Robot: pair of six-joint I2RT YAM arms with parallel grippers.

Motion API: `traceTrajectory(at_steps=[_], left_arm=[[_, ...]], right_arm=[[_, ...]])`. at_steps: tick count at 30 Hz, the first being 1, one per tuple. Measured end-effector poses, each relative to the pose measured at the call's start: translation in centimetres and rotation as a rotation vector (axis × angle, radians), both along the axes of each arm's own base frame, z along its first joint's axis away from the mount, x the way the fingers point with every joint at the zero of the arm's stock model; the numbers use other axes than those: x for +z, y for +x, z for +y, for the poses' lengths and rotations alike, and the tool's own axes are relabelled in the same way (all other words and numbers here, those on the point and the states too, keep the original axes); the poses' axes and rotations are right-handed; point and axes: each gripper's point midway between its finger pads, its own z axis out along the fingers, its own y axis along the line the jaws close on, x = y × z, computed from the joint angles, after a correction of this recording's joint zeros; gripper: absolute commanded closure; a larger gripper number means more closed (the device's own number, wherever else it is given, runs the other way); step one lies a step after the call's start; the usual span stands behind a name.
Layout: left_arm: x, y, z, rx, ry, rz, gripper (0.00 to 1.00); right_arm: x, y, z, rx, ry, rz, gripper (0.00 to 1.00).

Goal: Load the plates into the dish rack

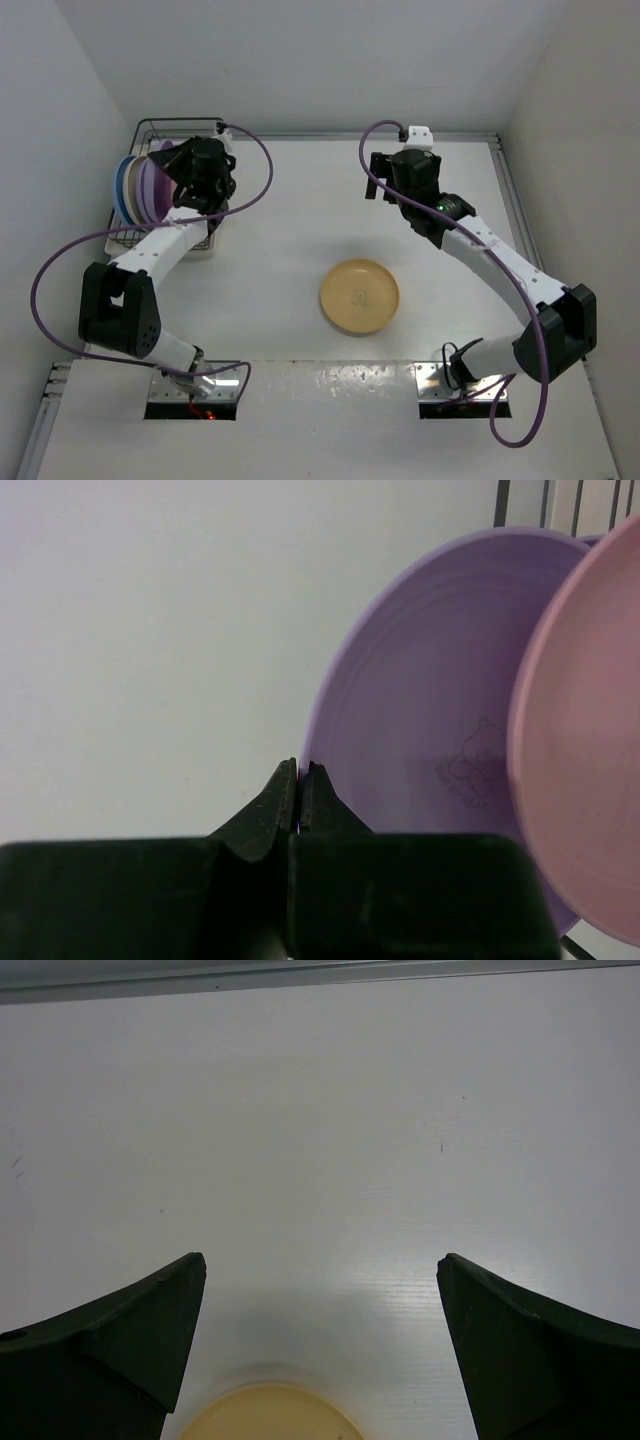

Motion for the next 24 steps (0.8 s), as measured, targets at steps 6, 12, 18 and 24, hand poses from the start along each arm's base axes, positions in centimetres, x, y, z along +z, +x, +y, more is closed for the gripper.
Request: traceTrajectory(at_steps=[6,12,18,24], left_arm=[[-2.5,-0.2,0.0,-0.002,0.014,0.050,1.00],[-3.2,-0.3,0.1,-0.001,0.057,0.054,1.00],[-3.7,-0.3,0.1,0.019,0.032,0.048,0.99],[-3.4,1.2,0.8,0.094,-0.068,0.025,0.85]], right_arm=[[-0.1,-0.1,-0.1,-0.002,-0.006,0.006,0.01],[-0.2,-0.2,-0.3,-0.007,-0.013,0.011,0.01],[-0.2,-0.1,-0.4,-0.009,-0.016,0.010,0.01],[-0.3,-0.2,-0.5,-0.016,-0.021,0.011,0.01]])
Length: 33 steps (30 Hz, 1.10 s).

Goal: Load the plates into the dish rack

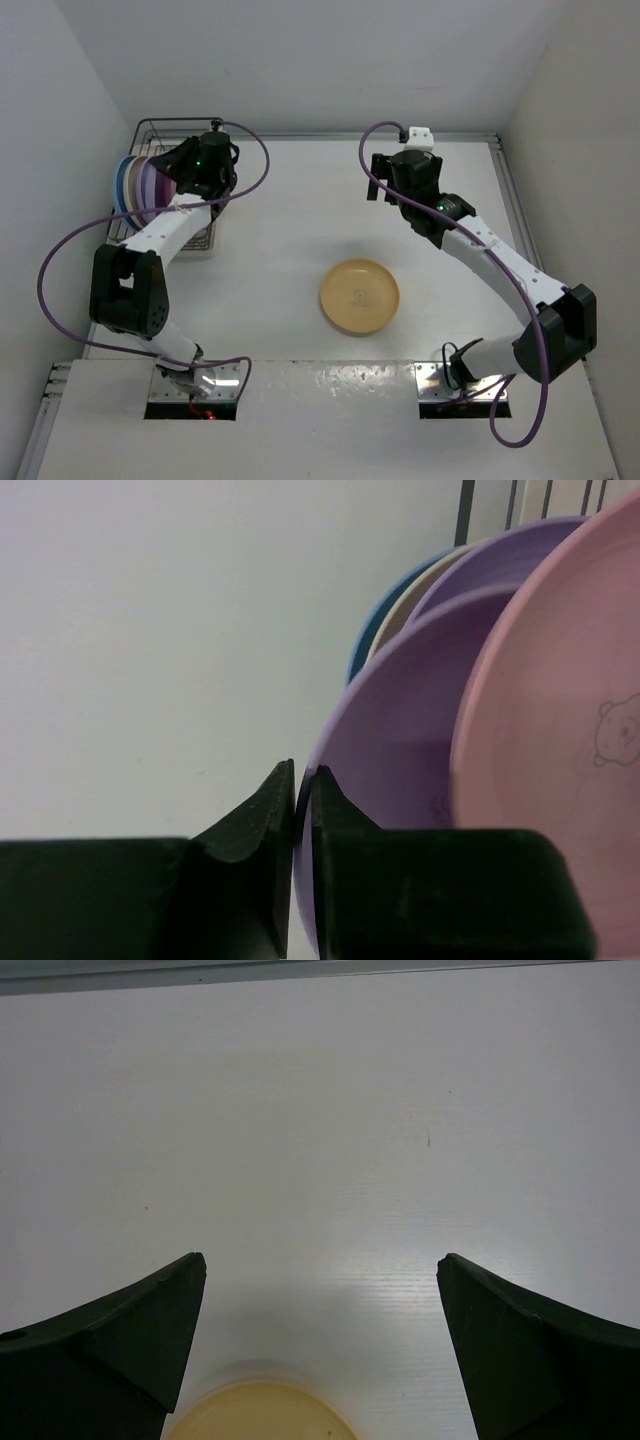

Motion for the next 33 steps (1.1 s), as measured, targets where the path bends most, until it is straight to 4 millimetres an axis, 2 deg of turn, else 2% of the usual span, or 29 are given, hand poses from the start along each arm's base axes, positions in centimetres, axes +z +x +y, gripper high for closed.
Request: traceTrajectory(at_steps=[3,4,7,10,14,17,21,24,26,29,31,33], left_arm=[[-0.4,0.0,0.6,0.017,-0.036,-0.005,0.64],[-0.6,0.1,0.5,0.011,-0.049,-0.001,0.53],[-1.4,0.4,0.4,-0.003,-0.090,0.017,0.40],[-1.6,0.3,0.3,-0.008,-0.114,0.027,0.30],[-1.0,0.3,0.2,-0.012,-0.135,0.013,0.29],[-0.2,0.6,0.0,-0.030,-0.158,0.007,0.34],[0.7,0.9,-0.3,-0.055,-0.184,-0.016,0.34],[0.8,0.7,-0.5,-0.064,-0.194,-0.007,0.30],[1.1,0.7,-0.6,-0.072,-0.200,0.002,0.23],[3.6,1.1,-1.3,-0.095,-0.226,-0.055,0.18],[6.5,1.7,-2.4,-0.140,-0.269,-0.125,0.17],[10.1,2.5,-4.5,-0.238,-0.349,-0.208,0.17]], right_arm=[[0.0,0.0,-0.2,-0.006,-0.005,0.002,0.01],[0.0,0.0,-0.2,-0.007,-0.006,0.002,0.01],[-0.1,-0.1,-0.2,-0.008,-0.006,0.002,0.01],[-0.1,-0.1,-0.2,-0.008,-0.006,0.002,0.01],[-0.1,-0.1,-0.2,-0.008,-0.006,0.002,0.01],[0.0,0.0,-0.3,-0.011,-0.005,0.002,0.01],[0.0,0.0,-0.3,-0.011,-0.004,0.002,0.01],[0.0,0.0,-0.3,-0.011,-0.004,0.001,0.01],[0.1,-0.1,-0.3,-0.011,-0.003,-0.001,0.01],[0.4,-0.3,-0.4,-0.010,0.002,-0.009,0.01],[0.7,-0.4,-0.6,-0.012,0.007,-0.014,0.01],[0.4,-0.5,-0.5,-0.007,0.031,0.001,0.01]])
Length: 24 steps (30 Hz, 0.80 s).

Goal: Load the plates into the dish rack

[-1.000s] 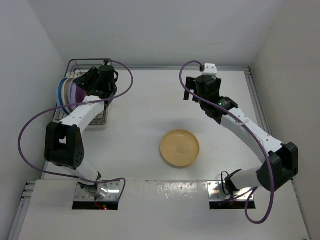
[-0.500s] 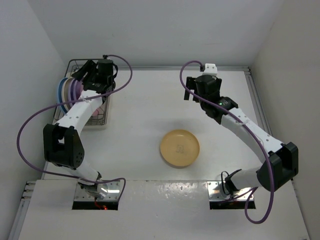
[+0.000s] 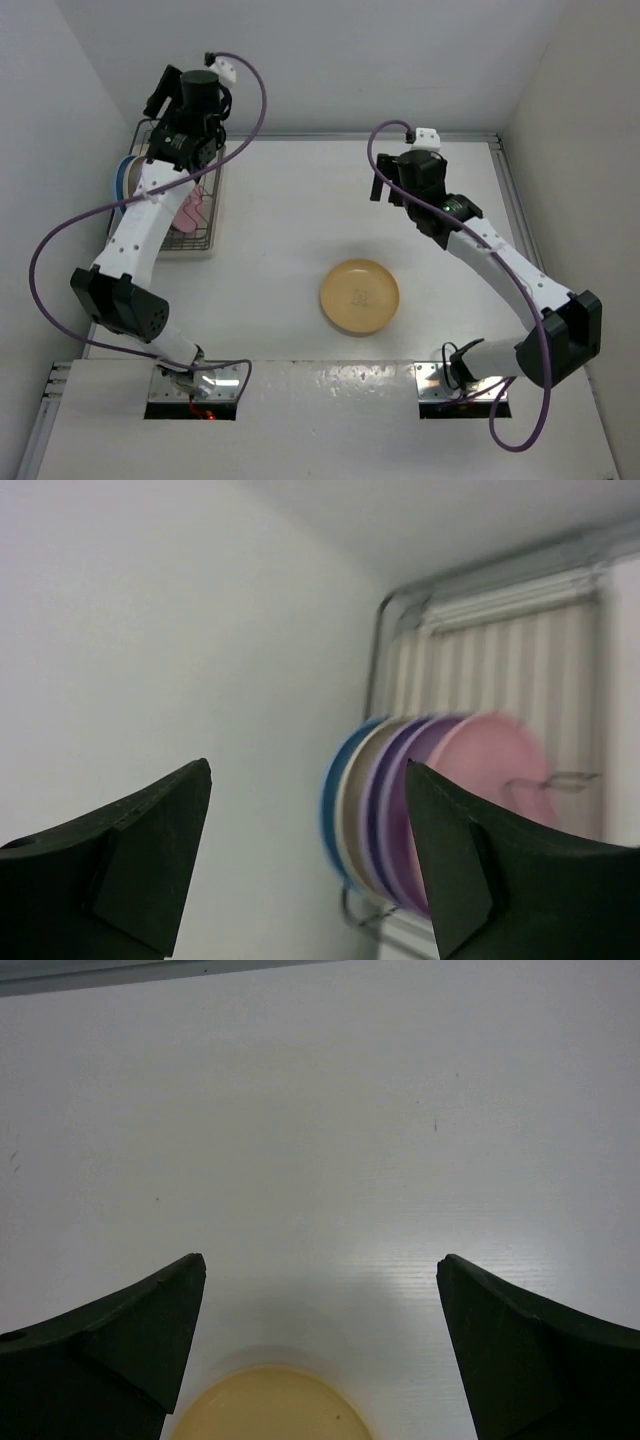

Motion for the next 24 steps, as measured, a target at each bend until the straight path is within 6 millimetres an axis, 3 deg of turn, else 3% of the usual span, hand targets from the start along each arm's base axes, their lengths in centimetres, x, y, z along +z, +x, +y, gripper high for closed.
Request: traceTrajectory(at_steps=[1,3,5,8,11,14,16,19,24], left_arm=[[1.7,0.3,-1.7,-0.070,-0.047,-0.043,0.17],[3.1,0.7,-5.9,-0.242,-0.137,-0.069,0.15],[1.5,0.7,-12.3,-0.489,-0.241,0.007,0.15],[-6.0,-1.1,-22.3,-0.835,-0.387,0.293,0.08],[-17.4,-4.4,-29.2,-1.012,-0.544,0.657,0.06],[-28.1,-8.9,-31.8,-1.000,-0.664,0.991,0.05],[-32.1,-11.2,-32.6,-0.975,-0.707,1.128,0.05],[-34.4,-13.4,-34.7,-1.000,-0.741,1.222,0.06],[-35.1,-15.0,-37.1,-1.061,-0.780,1.262,0.21]], right_arm=[[-0.3,-0.1,-0.1,-0.001,0.013,0.015,0.01],[-1.1,-0.2,-0.9,-0.021,0.052,0.056,0.01],[-1.8,-0.2,-2.2,-0.064,0.094,0.094,0.01],[-2.5,-0.3,-4.5,-0.142,0.147,0.122,0.01],[-3.0,-1.4,-6.2,-0.195,0.168,0.146,0.01],[-2.8,-2.7,-6.6,-0.206,0.175,0.154,0.01],[-2.7,-3.5,-6.8,-0.210,0.181,0.154,0.01],[-2.9,-4.9,-7.3,-0.219,0.184,0.158,0.01],[-3.5,-6.8,-8.3,-0.248,0.157,0.184,0.01]])
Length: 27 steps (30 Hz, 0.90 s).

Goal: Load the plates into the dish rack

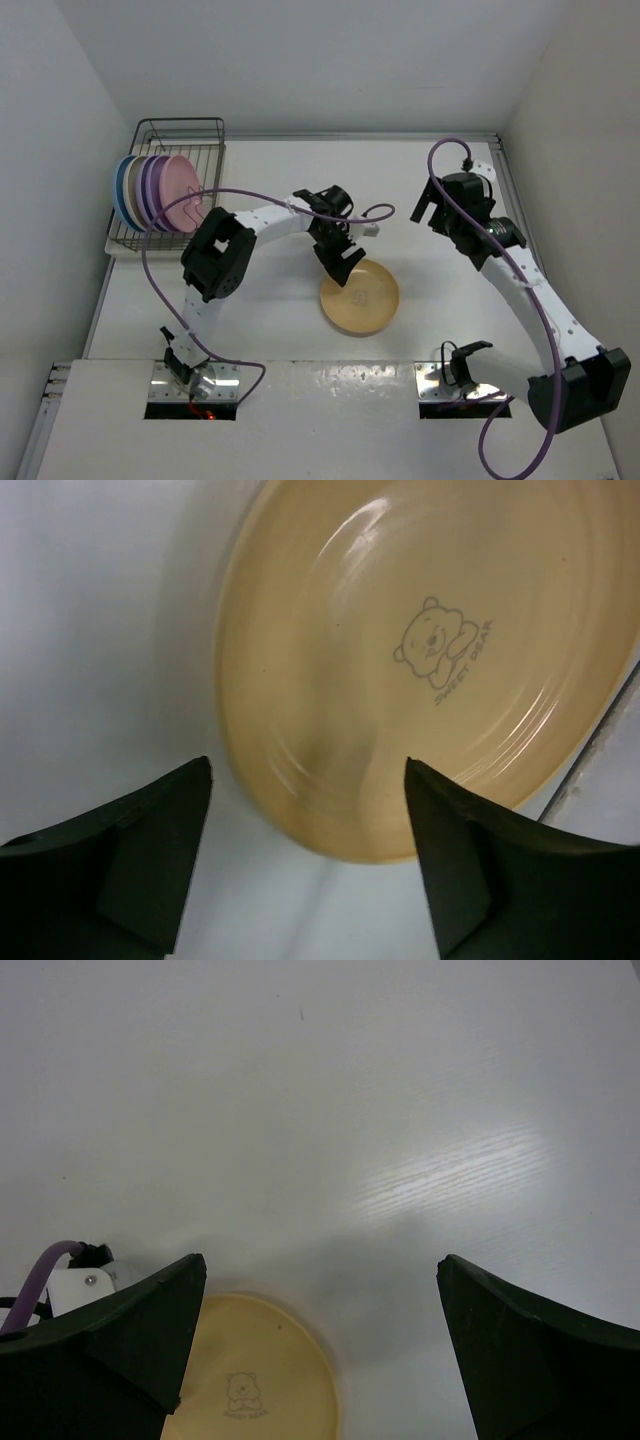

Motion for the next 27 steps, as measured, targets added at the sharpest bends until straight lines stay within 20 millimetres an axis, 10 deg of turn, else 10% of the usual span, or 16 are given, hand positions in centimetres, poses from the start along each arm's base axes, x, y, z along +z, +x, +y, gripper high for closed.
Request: traceTrajectory(at_steps=[8,13,16,22,27], left_arm=[[-1.9,0.2,-0.1,0.021,0.041,0.000,1.00],[-1.2,1.8,1.3,0.097,0.081,-0.016,1.00],[1.4,6.1,3.4,0.188,0.115,-0.100,1.00],[15.3,19.2,14.9,0.550,0.256,-0.602,1.00],[33.2,17.7,28.0,0.883,0.394,-1.070,1.00]], right_arm=[[0.7,-1.2,-1.2,-0.037,-0.029,-0.018,0.01],[1.0,-0.8,-1.5,-0.044,-0.044,-0.034,0.01],[0.8,-0.1,-1.3,-0.036,-0.052,-0.038,0.01],[-0.1,2.4,-0.5,-0.009,-0.078,-0.014,0.01],[-0.1,4.6,0.7,0.019,-0.065,-0.038,0.01]])
